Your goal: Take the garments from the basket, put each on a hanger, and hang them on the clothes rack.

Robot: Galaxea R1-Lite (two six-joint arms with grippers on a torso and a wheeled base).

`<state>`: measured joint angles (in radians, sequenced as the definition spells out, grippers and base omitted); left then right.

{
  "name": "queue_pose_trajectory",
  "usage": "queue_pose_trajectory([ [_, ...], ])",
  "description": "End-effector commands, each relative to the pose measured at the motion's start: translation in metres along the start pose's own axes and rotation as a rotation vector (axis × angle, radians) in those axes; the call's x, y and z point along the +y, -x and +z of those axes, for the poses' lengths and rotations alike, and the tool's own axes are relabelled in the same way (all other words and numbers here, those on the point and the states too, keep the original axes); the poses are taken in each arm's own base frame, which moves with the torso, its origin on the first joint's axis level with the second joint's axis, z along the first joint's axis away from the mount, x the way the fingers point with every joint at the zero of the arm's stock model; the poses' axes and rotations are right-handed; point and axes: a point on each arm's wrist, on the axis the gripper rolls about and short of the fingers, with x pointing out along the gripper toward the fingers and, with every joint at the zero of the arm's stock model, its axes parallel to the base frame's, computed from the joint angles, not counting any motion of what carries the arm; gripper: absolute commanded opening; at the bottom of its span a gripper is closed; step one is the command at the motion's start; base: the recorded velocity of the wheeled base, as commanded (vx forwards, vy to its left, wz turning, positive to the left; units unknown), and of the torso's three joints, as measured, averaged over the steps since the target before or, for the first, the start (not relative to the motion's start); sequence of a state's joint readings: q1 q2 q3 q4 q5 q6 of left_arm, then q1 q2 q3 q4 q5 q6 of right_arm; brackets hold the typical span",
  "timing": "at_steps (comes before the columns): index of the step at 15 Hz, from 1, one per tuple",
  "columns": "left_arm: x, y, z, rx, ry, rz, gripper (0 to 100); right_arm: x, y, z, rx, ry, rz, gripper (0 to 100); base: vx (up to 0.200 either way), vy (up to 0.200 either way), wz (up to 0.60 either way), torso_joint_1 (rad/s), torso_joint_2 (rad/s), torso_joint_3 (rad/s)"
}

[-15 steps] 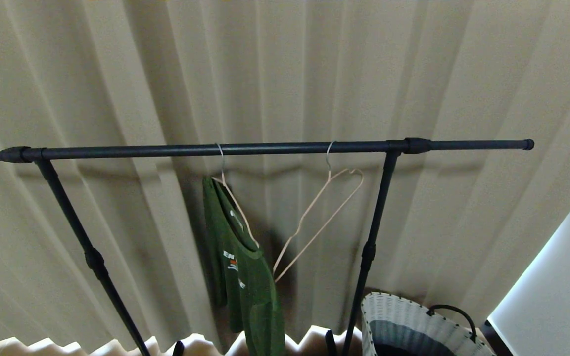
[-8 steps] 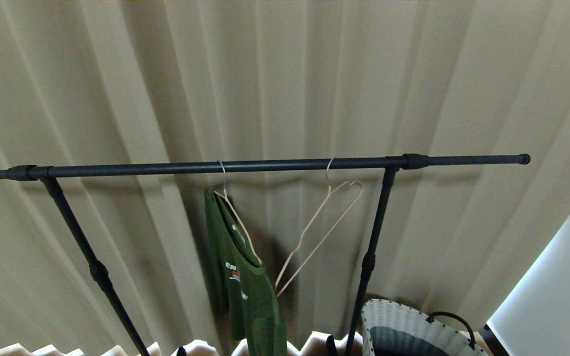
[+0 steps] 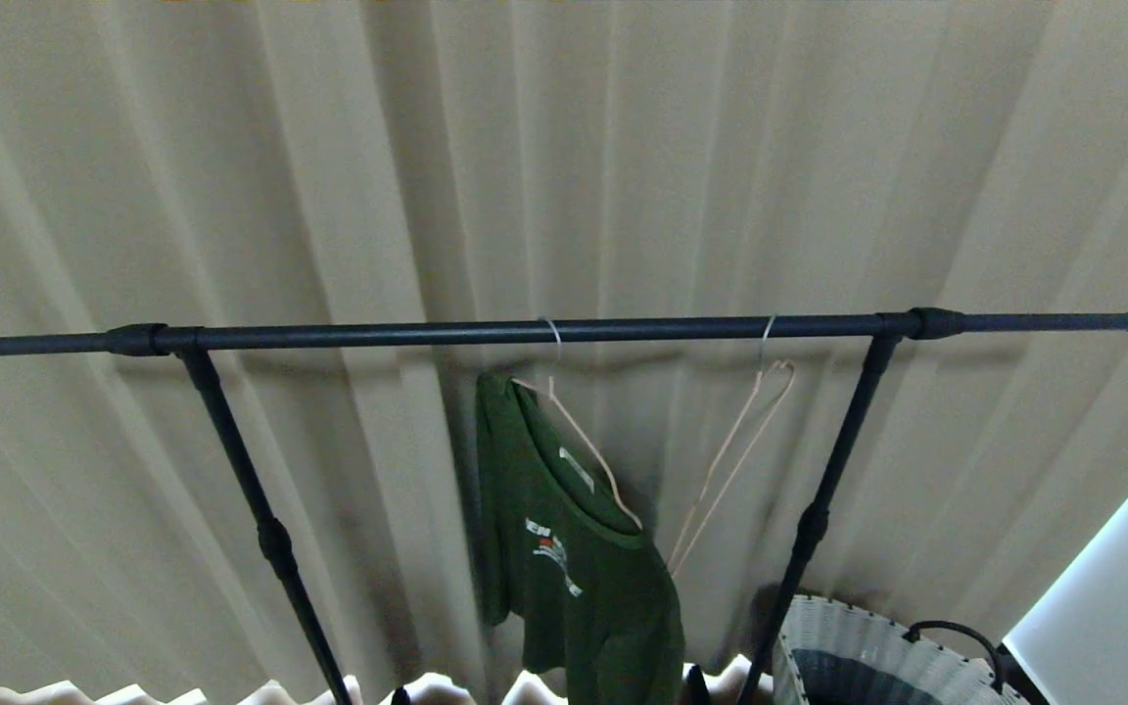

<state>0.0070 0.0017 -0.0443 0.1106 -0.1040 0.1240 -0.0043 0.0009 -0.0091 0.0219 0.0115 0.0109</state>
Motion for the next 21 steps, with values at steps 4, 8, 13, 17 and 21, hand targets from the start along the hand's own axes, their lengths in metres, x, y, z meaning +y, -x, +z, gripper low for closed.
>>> queue_pose_trajectory([
  [4,0.000,0.000,0.000,0.001,0.000,0.000,0,0.000,0.000,0.000,-0.001,0.000,-0.001,100,0.000,0.150,0.00,0.002,0.00,0.002],
  [8,0.000,0.000,0.000,0.001,-0.003,-0.001,0,0.000,0.000,0.000,0.000,0.005,-0.007,100,0.000,0.000,0.00,0.000,0.00,0.000],
  [13,0.000,0.000,0.000,0.001,-0.002,0.000,0,0.000,0.000,0.000,0.003,0.032,0.008,100,0.000,0.000,0.00,0.000,0.00,0.000],
  [17,0.000,0.000,0.000,0.001,-0.002,0.000,0,0.001,-0.008,0.003,0.119,0.045,0.057,100,0.000,0.000,0.00,0.000,0.00,0.000],
  [21,0.000,0.000,0.000,0.001,-0.002,0.000,0,0.002,-0.043,0.053,0.296,0.053,0.080,100,0.000,0.000,0.00,0.000,0.00,0.000],
])
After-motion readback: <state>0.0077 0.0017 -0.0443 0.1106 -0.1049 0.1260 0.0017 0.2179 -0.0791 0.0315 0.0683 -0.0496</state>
